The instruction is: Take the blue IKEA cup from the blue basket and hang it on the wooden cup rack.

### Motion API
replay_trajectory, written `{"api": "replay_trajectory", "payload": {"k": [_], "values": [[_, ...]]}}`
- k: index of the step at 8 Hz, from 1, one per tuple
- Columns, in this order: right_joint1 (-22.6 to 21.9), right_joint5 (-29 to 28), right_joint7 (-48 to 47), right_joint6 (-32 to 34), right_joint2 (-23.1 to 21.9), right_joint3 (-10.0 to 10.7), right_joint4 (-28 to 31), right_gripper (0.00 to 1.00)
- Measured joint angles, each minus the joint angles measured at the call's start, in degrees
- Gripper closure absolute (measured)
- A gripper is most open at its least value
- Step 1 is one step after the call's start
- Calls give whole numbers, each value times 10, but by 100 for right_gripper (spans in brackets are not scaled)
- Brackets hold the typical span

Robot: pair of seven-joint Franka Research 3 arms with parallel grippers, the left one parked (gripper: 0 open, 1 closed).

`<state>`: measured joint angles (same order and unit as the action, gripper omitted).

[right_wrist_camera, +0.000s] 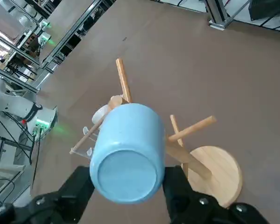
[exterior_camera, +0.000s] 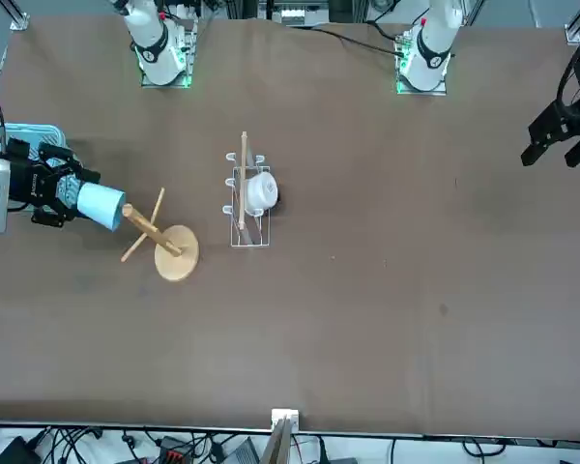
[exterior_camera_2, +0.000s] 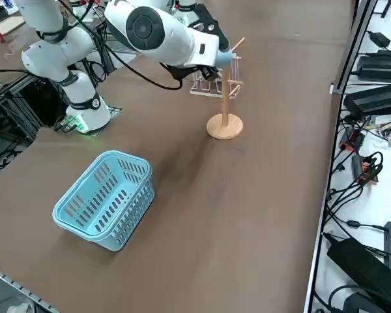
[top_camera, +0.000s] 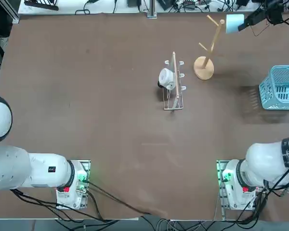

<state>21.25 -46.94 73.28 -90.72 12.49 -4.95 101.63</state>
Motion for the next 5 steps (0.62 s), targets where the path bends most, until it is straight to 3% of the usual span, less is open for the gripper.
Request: {"api": "replay_trajectory", "payload": {"k": [2, 5], "values": [[0, 0, 0, -2, 1, 0, 0, 0], [0, 3, 0, -3, 0, 3, -19, 0]]}}
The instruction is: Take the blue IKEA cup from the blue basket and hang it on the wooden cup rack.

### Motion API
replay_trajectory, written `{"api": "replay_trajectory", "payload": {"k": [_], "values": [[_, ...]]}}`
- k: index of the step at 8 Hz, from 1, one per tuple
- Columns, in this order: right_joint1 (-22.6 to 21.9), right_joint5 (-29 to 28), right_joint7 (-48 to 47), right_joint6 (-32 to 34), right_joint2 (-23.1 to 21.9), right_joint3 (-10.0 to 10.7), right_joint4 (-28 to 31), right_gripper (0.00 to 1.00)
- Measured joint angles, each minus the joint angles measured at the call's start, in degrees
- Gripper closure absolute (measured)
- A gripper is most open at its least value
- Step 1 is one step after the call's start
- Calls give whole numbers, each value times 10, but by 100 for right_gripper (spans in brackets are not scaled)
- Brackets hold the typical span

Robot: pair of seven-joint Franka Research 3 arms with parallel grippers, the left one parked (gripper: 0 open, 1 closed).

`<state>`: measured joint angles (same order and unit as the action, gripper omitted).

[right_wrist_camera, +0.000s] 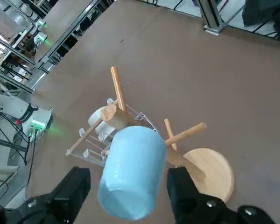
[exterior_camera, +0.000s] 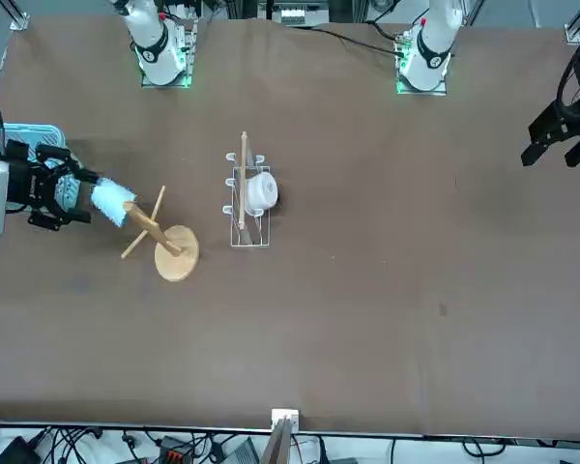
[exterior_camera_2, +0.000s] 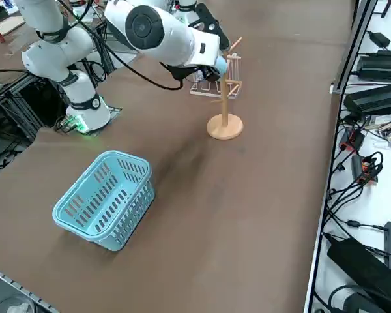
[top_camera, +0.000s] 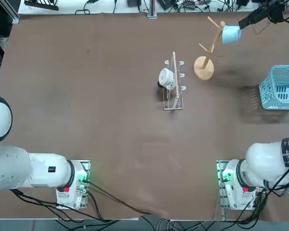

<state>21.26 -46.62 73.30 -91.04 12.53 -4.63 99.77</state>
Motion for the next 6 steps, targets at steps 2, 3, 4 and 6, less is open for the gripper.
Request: {"api": "replay_trajectory", "payload": {"k": [2, 3, 4, 6], "values": [[0, 42, -15, 1, -2, 2, -44, 0], [-1, 72, -46, 4, -5, 1, -68, 0], [-3, 102, -87, 10, -13, 1, -83, 0], [-8, 180, -176, 20, -41, 1, -93, 0]]}}
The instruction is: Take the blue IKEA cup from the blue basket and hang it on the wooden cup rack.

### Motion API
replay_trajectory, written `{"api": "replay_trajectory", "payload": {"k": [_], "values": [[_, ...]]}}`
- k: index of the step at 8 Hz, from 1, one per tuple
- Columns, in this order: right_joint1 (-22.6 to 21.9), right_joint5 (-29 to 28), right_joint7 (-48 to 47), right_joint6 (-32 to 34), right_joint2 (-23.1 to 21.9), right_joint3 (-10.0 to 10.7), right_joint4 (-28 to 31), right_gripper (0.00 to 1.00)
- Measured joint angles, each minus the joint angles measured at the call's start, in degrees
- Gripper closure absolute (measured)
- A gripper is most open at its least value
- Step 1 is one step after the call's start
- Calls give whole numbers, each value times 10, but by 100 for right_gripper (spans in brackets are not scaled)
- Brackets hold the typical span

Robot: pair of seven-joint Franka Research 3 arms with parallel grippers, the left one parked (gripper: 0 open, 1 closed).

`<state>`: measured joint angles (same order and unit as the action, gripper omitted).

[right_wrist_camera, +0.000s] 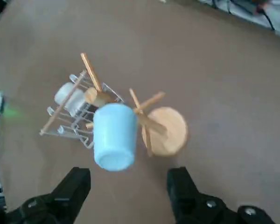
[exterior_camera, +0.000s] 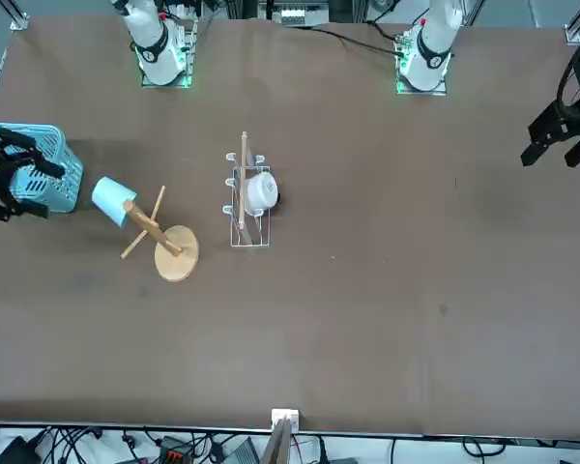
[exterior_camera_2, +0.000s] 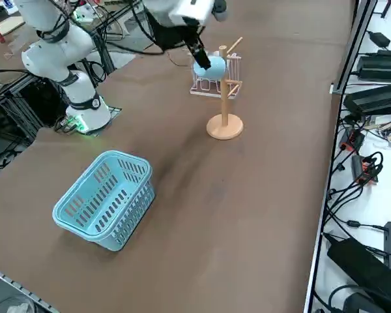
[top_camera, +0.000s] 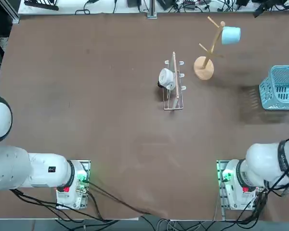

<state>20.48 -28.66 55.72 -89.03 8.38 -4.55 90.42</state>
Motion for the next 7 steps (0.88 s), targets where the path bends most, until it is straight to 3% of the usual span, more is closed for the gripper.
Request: {"api": "replay_trajectory", "payload": {"k": [4, 7], "values": [[-63, 229, -217, 1, -37, -5, -2, 0], [-107, 309, -384, 1, -37, -5, -5, 0]]}}
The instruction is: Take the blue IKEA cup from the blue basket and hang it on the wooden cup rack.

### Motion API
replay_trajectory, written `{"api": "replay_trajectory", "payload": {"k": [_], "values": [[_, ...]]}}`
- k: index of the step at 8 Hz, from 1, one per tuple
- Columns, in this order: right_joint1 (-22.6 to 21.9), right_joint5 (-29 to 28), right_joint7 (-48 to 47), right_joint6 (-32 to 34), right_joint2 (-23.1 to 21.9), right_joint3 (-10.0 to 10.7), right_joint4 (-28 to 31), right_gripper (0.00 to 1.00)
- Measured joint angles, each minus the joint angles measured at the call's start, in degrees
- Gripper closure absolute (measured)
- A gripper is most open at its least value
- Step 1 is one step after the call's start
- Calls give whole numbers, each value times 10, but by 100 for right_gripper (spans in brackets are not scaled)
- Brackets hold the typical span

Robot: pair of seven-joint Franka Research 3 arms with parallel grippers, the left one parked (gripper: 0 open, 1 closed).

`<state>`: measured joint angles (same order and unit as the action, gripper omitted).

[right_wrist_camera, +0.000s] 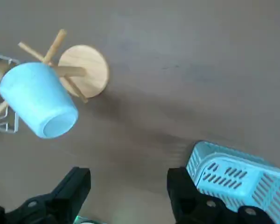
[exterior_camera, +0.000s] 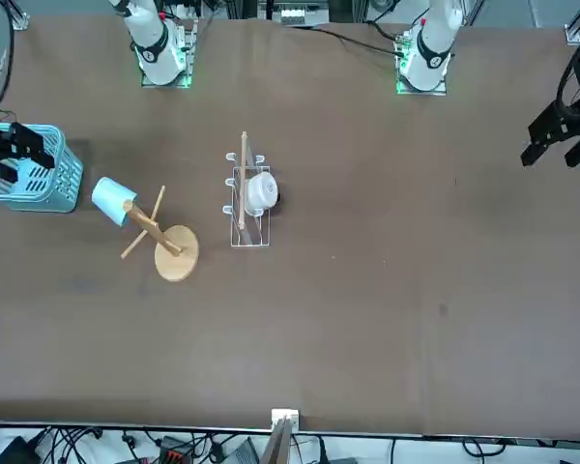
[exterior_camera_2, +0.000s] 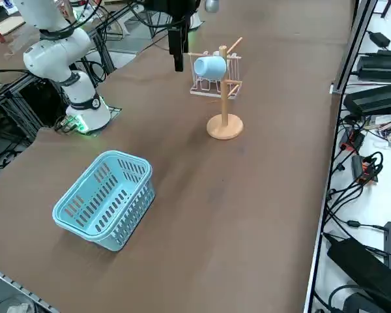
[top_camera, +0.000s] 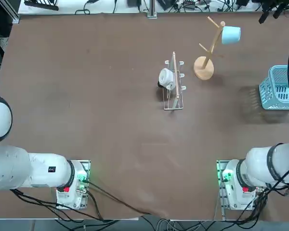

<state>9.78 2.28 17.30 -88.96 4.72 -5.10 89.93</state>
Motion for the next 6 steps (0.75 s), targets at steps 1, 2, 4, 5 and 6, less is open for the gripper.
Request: {"api": "replay_trajectory", "payload": {"k": [1, 2, 4, 5, 6], "values": [[-13, 10, -39, 1, -1, 0, -4, 0], [-25, 12, -85, 3, -2, 0, -8, 0], [-41, 11, -175, 8, -7, 3, -11, 0], [-44, -2, -196, 8, -8, 10, -11, 0], [-45, -20, -200, 8, -8, 22, -15, 0]]}}
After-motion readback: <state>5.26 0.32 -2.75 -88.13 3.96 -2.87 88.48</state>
